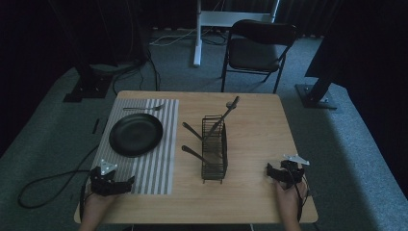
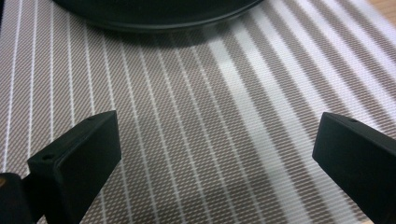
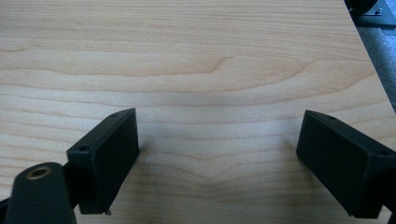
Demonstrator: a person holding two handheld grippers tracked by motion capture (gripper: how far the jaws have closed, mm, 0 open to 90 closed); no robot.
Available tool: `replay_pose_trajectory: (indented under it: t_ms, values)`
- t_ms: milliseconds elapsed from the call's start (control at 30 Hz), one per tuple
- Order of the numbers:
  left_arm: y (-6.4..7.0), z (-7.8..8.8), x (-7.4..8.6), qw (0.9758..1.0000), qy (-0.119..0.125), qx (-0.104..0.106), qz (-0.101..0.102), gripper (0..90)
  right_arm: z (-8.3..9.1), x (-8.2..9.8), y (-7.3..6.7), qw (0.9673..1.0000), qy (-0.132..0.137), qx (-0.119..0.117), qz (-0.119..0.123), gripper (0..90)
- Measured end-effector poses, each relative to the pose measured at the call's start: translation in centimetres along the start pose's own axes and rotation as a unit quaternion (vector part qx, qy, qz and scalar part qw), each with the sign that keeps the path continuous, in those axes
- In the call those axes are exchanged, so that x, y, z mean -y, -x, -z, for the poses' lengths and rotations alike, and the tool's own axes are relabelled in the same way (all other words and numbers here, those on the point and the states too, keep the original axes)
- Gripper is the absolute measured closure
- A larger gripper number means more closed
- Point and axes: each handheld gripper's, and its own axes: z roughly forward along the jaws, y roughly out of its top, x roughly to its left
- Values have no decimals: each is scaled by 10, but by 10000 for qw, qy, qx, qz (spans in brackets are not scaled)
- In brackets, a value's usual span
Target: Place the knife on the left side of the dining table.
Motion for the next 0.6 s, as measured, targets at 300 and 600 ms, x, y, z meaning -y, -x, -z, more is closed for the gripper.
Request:
replay_pose_trajectory:
  t_ms: [300, 600]
  values:
    - [2, 10, -15, 9996, 187, 215, -40, 14, 0, 0, 0, 10000, 1, -1, 0, 121]
    - [12, 15, -34, 9982, 289, 514, -130, 15, 0, 0, 0, 10000, 0, -2, 0, 121]
